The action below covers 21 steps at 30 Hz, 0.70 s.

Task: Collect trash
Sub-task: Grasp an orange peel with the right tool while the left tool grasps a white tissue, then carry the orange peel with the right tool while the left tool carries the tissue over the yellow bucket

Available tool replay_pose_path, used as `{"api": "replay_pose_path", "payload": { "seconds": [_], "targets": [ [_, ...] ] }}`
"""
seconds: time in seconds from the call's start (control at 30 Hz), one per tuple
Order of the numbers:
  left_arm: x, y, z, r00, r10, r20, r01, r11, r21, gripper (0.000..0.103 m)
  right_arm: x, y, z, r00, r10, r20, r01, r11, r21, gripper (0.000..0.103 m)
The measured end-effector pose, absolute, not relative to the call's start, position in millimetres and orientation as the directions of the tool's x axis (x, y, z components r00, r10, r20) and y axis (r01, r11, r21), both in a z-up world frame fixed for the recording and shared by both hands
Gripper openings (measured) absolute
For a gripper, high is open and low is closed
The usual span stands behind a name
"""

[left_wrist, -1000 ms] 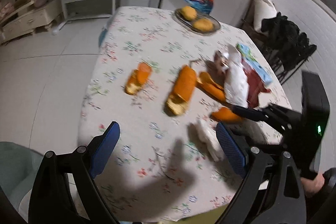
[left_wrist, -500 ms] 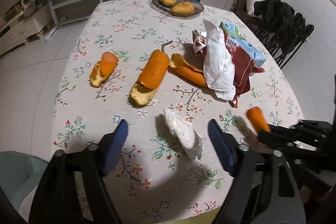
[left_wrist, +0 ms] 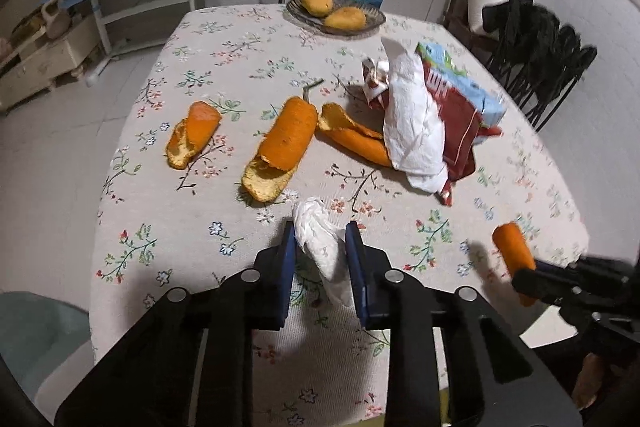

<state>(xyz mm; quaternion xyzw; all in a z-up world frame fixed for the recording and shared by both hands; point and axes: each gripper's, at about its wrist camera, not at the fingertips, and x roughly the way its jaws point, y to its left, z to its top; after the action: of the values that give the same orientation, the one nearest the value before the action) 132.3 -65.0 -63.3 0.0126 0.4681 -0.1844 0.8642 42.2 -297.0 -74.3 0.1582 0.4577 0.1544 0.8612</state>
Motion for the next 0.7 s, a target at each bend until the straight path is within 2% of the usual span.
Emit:
{"api": "replay_pose_path", "payload": {
  "seconds": [0.17, 0.37, 0.7],
  "targets": [
    [117, -48, -50, 0.530, -0.350, -0.773, 0.309, 0.928, -0.209, 0.023, 30, -300, -71, 0.564, 0.472, -0.678, -0.113, 0.857, 0.503, 0.012],
    [88, -39, -40, 0.569, -0.371, -0.734, 0.316, 0.923, -0.222, 0.023, 19, -293, -65, 0.577, 0.521, -0.629, -0.137, 0.821, 0.554, 0.012],
    [46, -37, -35, 0.601, -0.366, -0.711, 0.341, 0.922, -0.186, 0.023, -12, -278, -70, 0.563, 0.546, -0.620, -0.159, 0.808, 0.567, 0.012]
  ]
}}
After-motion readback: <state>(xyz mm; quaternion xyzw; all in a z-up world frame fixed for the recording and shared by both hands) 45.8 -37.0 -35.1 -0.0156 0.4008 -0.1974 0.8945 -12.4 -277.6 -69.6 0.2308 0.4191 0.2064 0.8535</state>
